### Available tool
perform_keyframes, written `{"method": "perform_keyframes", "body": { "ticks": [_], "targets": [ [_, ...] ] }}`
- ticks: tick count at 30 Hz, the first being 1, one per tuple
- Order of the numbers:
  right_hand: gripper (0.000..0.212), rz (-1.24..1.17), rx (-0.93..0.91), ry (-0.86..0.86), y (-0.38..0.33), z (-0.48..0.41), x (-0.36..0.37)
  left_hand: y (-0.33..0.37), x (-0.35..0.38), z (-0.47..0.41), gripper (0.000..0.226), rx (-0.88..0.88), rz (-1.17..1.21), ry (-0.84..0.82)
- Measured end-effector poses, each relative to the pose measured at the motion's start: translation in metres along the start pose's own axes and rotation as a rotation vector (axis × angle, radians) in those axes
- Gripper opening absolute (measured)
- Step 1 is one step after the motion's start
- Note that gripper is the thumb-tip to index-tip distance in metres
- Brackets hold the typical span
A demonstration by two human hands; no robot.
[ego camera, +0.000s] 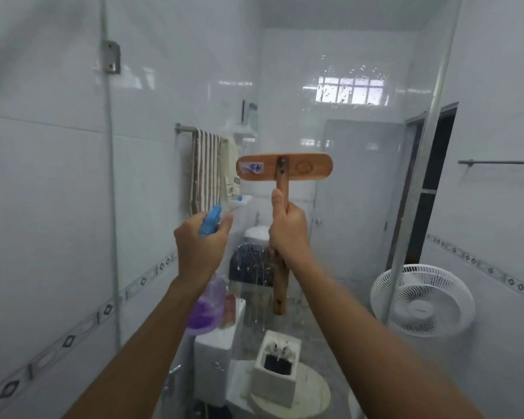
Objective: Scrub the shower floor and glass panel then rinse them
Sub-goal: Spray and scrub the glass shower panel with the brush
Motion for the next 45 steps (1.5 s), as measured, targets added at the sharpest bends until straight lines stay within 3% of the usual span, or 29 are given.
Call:
{"method": "perform_keyframes", "body": {
  "ticks": [6,12,16,20,27,31,35,45],
  "targets": [
    [0.048,-0.075,0.013,-0.022,-0.002,-0.005,-0.004,-0.013,0.004,0.011,0.031,-0.024,-0.03,0.029],
    [0.059,-0.11,0.222,-0.203,0.134,0.098,0.048,-0.058,-0.034,0.044,0.041,-0.094,-0.109,0.157],
    [0.029,-0.155,0.324,-0.35,0.191,0.162,0.069,-0.088,-0.075,0.086,0.044,-0.19,-0.196,0.281],
    [0.038,-0.113,0.431,-0.479,0.245,0.21,0.087,-0.11,-0.117,0.15,0.043,-0.277,-0.294,0.436],
    [0.062,0.006,0.733,-0.839,0.355,0.38,0.109,-0.15,-0.195,0.341,0.027,-0.444,-0.598,0.564],
    [0.044,0.071,0.912,-1.091,0.411,0.499,0.09,-0.178,-0.235,0.464,0.021,-0.562,-0.732,0.564],
    [0.028,0.173,0.95,-1.314,0.481,0.601,0.071,-0.211,-0.273,0.579,0.029,-0.641,-0.772,0.599],
    [0.008,0.465,0.975,-1.474,0.707,0.829,0.054,-0.355,-0.331,0.872,0.008,-0.772,-0.912,0.647]
  ]
}}
Point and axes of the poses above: each hand's wrist, its own z-axis away from the middle knuckle, its own x-axis out of the palm, y = z × x, the point moved 9 cm from there along -z, towards the middle knuckle, and after that the axes turned 6 degrees about y, right-handed, at the moved point
